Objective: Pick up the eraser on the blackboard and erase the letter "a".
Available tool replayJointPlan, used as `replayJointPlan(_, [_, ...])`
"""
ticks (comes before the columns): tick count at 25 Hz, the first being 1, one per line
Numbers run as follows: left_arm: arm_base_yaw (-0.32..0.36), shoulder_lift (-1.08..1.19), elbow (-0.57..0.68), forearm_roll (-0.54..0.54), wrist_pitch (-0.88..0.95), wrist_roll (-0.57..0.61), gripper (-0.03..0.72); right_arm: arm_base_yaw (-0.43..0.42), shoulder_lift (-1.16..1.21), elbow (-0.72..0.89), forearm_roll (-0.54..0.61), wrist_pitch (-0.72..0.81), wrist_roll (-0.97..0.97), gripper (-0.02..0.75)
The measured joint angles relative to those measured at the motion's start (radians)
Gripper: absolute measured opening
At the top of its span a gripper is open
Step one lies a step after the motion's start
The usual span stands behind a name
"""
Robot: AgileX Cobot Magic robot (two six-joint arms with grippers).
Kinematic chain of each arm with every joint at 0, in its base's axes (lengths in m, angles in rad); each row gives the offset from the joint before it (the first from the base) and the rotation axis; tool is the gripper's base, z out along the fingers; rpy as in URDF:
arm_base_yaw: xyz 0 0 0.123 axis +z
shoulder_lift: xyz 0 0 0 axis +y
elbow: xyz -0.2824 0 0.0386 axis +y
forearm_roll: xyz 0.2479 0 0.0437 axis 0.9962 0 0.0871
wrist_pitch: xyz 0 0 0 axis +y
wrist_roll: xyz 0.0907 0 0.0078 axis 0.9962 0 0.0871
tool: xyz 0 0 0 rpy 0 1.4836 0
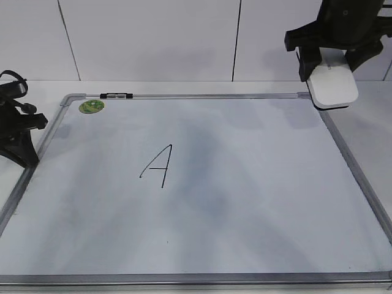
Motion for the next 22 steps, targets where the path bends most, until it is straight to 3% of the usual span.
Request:
replayJointPlan(7, [0.000,0.000,0.000,-0.002,0.000,0.000,0.014,-0.080,0.029,0.012,0.108,0.001,-0.042,0.536])
replayJointPlan(14, [0.000,0.000,0.000,-0.004,0.000,0.000,0.014,-0.142,0.074,0.118,0.121,0.001,-0.065,0.536])
replayJointPlan(22, [0.000,0.000,0.000,-0.006,0.000,0.000,0.014,-0.152,0.152,0.132,0.144,-0.007,-0.078,0.536])
